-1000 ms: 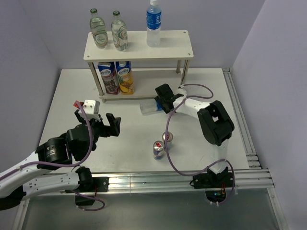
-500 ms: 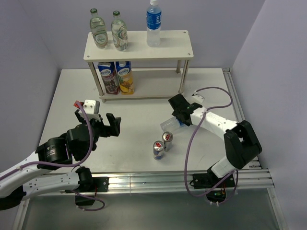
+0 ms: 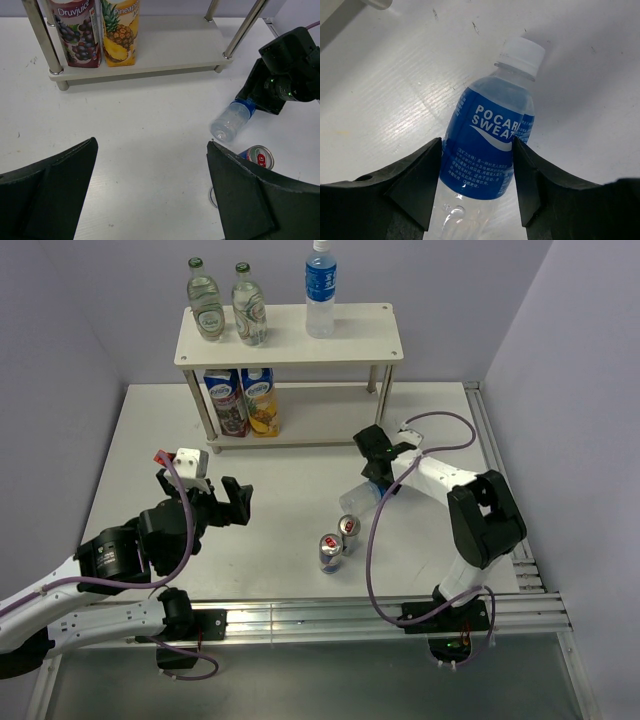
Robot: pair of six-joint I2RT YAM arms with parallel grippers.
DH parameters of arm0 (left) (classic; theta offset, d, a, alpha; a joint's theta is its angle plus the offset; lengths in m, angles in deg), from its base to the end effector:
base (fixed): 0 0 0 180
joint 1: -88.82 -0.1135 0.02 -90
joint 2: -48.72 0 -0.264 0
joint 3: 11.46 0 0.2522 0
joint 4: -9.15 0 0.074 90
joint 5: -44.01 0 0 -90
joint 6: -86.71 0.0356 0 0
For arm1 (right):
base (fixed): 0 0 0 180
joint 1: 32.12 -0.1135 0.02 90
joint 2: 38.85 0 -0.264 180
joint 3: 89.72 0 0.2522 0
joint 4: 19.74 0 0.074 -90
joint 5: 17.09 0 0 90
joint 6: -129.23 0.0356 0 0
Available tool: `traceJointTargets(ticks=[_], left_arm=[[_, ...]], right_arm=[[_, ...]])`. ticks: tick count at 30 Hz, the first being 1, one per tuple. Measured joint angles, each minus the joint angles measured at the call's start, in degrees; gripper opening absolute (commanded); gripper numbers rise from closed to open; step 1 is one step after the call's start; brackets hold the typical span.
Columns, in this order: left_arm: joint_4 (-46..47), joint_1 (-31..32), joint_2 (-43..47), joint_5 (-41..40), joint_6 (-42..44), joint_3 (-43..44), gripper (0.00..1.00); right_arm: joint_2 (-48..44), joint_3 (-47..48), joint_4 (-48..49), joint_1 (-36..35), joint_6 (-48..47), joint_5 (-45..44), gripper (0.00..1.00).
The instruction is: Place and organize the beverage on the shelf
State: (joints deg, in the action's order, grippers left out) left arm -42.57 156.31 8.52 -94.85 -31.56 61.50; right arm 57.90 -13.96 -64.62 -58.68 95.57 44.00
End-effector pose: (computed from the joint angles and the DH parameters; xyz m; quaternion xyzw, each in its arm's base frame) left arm 0.0717 -0.1030 0.3887 0.0224 0.7787 -0.1666 0.6045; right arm 0.3024 0.1319 0.1894 0.2938 0.9017 -0.0490 0.3133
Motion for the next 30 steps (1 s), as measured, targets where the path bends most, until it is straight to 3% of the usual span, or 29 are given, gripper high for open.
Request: traceJointTargets(ticks=[1,2,4,13,16,19,20,22,30], left_arm=[[0.0,0.0,0.0,0.0,0.0,0.0,0.97],[0.0,0.0,0.0,0.0,0.0,0.0,0.97],[0.0,0.0,0.0,0.0,0.0,0.0,0.97],[0.0,0.0,0.0,0.2,0.0,0.0,0.97],[0.0,0.0,0.0,0.2,0.1,0.0,0.97],[0.0,0.0,0.0,0.2,0.1,0.0,0.97],[0.0,0.0,0.0,0.2,0.1,0.0,0.97],[0.0,0.0,-0.1,0.2,0.1,0.0,0.97],[0.0,0.0,-0.3,0.1,0.0,-0.3,0.97]], right_arm=[[0.2,0.3,-0.1,0.0,0.0,0.0,0.61],[0.3,0.4,-0.1,0.0,0.0,0.1,0.78],[0.3,0.3,0.0,0.3,0.7,0.8,0.97],[1.6,-3.3,1.0,1.0,3.4,5.7,0.99],[1.6,-4.7,2.1,1.0,3.7,7.0,0.87],[1.7,-4.8,2.5,1.4,3.1,7.6,0.48],[1.7,-4.8,2.7,1.5,3.0,7.7,0.21],[1.6,-4.5,3.3,1.7,2.8,7.9,0.0],[0.1,-4.4,2.8,1.5,2.2,7.7,0.0]])
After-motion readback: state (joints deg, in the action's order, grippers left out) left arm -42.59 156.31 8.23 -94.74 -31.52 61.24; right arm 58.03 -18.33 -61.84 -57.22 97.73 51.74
